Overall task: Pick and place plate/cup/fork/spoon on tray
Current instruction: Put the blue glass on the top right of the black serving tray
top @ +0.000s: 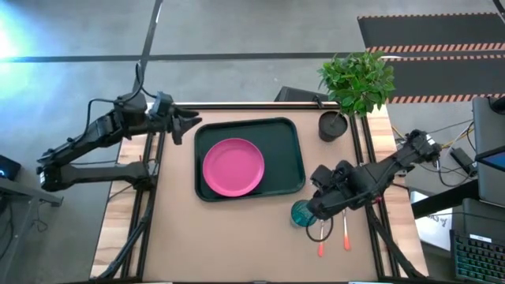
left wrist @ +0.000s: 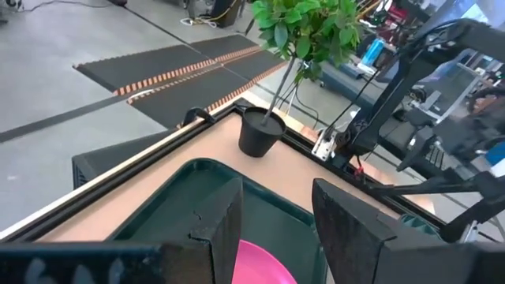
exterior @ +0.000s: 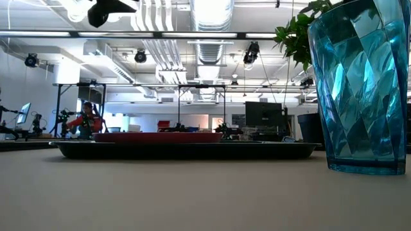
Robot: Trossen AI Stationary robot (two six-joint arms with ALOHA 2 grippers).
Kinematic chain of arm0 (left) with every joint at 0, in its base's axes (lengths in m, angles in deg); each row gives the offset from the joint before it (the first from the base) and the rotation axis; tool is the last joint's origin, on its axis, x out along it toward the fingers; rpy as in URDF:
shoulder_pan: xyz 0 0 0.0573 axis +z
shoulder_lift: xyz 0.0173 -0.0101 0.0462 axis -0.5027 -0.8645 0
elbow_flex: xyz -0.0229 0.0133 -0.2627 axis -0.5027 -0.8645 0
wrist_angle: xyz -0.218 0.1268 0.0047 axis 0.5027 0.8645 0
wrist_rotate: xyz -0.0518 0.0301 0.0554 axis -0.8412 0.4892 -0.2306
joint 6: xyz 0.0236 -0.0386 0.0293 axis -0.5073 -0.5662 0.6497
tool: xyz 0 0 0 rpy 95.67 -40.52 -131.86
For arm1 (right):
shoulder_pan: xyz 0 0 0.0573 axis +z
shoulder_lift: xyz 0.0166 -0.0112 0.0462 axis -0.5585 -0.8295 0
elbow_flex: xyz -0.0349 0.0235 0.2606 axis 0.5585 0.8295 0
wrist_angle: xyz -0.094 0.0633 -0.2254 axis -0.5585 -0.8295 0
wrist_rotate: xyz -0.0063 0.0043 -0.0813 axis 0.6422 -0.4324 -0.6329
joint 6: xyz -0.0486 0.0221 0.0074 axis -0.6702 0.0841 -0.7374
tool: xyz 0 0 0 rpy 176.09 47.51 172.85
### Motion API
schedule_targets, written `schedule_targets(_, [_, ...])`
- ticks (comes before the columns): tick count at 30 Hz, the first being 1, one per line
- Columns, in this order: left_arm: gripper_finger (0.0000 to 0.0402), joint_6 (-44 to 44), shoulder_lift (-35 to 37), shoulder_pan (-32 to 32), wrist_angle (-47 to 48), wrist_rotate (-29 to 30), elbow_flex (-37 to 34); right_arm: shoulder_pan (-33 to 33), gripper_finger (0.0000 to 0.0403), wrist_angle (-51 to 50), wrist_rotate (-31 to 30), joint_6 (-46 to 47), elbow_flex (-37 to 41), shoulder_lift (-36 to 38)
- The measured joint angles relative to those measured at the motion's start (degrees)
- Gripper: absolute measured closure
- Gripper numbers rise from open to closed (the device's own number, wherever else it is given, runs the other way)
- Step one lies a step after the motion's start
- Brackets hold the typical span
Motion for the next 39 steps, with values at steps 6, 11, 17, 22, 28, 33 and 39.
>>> schedule_targets(6, [0.0265, -0.08, 0.79, 0.0, 0.41, -0.06, -0.02, 0.29, 0.0206, 11.0, 0.07, 1.31, 10.04, 4.9])
schedule_targets(11, [0.0265, -0.13, 0.88, 0.0, 0.41, -0.1, -0.07, 0.34, 0.0206, 22.7, 1.92, 1.24, 17.9, 8.59])
schedule_targets(17, [0.0265, -0.21, 0.52, 0.0, 0.41, -0.1, -0.11, 0.32, 0.0206, 27.48, 5.02, 1.81, 22.73, 11.0])
schedule_targets(22, [0.0265, -0.29, 0.19, 0.0, 0.32, -0.11, -0.11, 0.32, 0.0206, 32.69, 6.81, 1.89, 25.32, 12.11])
schedule_targets(28, [0.0265, -1.24, -0.39, 0.0, 0.15, -0.1, -0.11, 0.32, 0.0206, 34.66, 8.04, 1.21, 26.99, 12.05])
schedule_targets(33, [0.0265, -1.53, -0.85, 0.0, 0.15, -0.1, -0.11, 0.3, 0.0206, 35.01, 8.04, 0.75, 27.74, 11.94])
schedule_targets(39, [0.0265, -1.53, -1.1, 0.0, -0.09, -0.1, -0.12, 0.29, 0.0207, 38.04, 8.02, -0.35, 29.48, 11.94])
